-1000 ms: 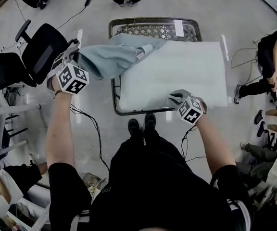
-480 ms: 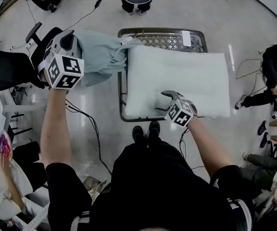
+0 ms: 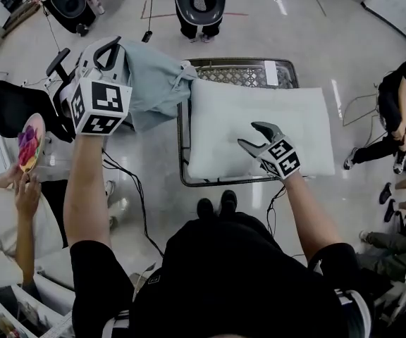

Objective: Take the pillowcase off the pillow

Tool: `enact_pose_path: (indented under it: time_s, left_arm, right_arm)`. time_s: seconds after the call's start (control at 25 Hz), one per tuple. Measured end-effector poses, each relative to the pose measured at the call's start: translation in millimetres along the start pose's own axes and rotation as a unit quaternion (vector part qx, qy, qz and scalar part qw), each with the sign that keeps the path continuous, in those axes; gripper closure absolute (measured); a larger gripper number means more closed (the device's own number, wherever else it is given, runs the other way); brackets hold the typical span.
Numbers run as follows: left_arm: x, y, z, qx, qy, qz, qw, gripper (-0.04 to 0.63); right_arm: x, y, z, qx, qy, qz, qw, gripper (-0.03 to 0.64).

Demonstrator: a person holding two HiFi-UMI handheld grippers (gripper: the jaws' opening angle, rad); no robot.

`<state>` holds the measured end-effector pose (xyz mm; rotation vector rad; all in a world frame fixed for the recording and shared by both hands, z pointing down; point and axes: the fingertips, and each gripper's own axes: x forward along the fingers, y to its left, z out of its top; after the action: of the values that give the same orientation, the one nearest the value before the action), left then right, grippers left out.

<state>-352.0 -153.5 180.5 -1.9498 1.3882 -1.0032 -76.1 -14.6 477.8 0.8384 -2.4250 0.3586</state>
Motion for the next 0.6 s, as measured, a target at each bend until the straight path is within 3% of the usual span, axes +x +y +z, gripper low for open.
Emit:
enact_pose_path:
  time_s: [0.36, 0.6]
  left_arm:
    - [-42.8, 21.8, 94.4, -0.001, -0.116, 0.018, 0.9931, 0.588]
    - [-70.4, 8.0, 155.6, 0.001, -0.174, -0.011, 0.9846, 0.587]
  right_arm:
    - [-55.2, 8.2, 68.9, -0.013, -0.096, -0.064, 0.993, 0.345]
    - [-108.1, 24.6, 119.0, -0.006, -0.174, -0.093, 0.98, 0.373]
